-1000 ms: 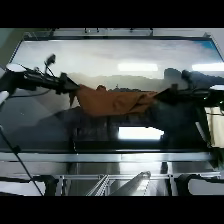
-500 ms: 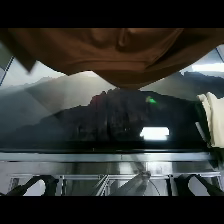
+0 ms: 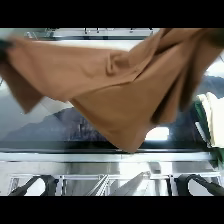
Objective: Fold the shirts.
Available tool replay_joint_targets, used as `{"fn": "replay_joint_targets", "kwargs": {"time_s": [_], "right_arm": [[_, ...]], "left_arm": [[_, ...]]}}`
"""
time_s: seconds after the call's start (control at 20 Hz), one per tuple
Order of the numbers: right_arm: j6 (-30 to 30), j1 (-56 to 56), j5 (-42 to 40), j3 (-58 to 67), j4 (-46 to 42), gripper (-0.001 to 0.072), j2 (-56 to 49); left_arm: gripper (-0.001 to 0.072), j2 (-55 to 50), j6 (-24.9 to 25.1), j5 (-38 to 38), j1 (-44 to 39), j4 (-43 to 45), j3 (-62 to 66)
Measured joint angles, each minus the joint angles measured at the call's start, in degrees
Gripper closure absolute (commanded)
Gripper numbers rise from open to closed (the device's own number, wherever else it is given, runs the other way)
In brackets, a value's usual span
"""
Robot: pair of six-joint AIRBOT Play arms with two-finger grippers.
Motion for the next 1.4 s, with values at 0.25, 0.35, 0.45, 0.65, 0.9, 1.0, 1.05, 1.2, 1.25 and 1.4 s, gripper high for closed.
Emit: {"fn": "replay_joint_targets", "kwargs": {"time_s": [0.25, 0.35, 0.45, 0.65, 0.9, 1.0, 1.05, 1.2, 1.25, 1.4], "right_arm": [[1.2, 8.4, -6.5, 0.3, -5.6, 0.0386, -23.5], [1.5, 8.8, -7.8, 0.6, -5.7, 0.0243, -31.0], [1.7, 7.4, -7.3, 0.9, -5.4, 0.0244, -35.2], [2.4, 2.0, 0.0, 0.7, -5.7, 0.0256, -36.4], [4.9, -2.8, 5.3, -9.4, -14.0, 0.0317, -27.9], [5.5, -4.0, 3.9, -17.4, -17.6, 0.024, -22.4], [6.0, -4.4, 2.6, -22.0, -18.8, 0.0183, -19.5], [7.6, -4.8, -1.6, -35.0, -20.9, 0.0184, -12.3], [8.3, -4.9, -2.9, -39.1, -21.4, 0.0185, -10.5], [9.5, -4.5, -6.2, -48.6, -21.6, 0.0185, -7.5]], "left_arm": [[0.0133, -15.9, 9.1, 4.8, -2.4, 2.1, -17.9], [0.0057, -23.0, 12.3, 5.2, -0.8, 0.0, -18.5], [0.0057, -28.8, 14.1, 4.5, 1.7, -1.3, -15.4], [0.0056, -34.6, 12.7, 3.3, 5.9, 4.5, -5.1], [0.0057, -36.5, 9.1, 3.3, 4.0, 22.9, 4.4], [0.0058, -37.6, 8.6, 4.3, 1.5, 28.2, 6.4], [0.0057, -38.5, 8.3, 4.6, 0.0, 30.8, 7.4], [0.0058, -43.3, 7.8, 4.5, -4.6, 37.0, 11.8], [0.0059, -45.3, 7.3, 4.0, -5.9, 38.4, 13.7], [0.006, -50.7, 5.6, 1.8, -8.7, 40.7, 19.4]]}}
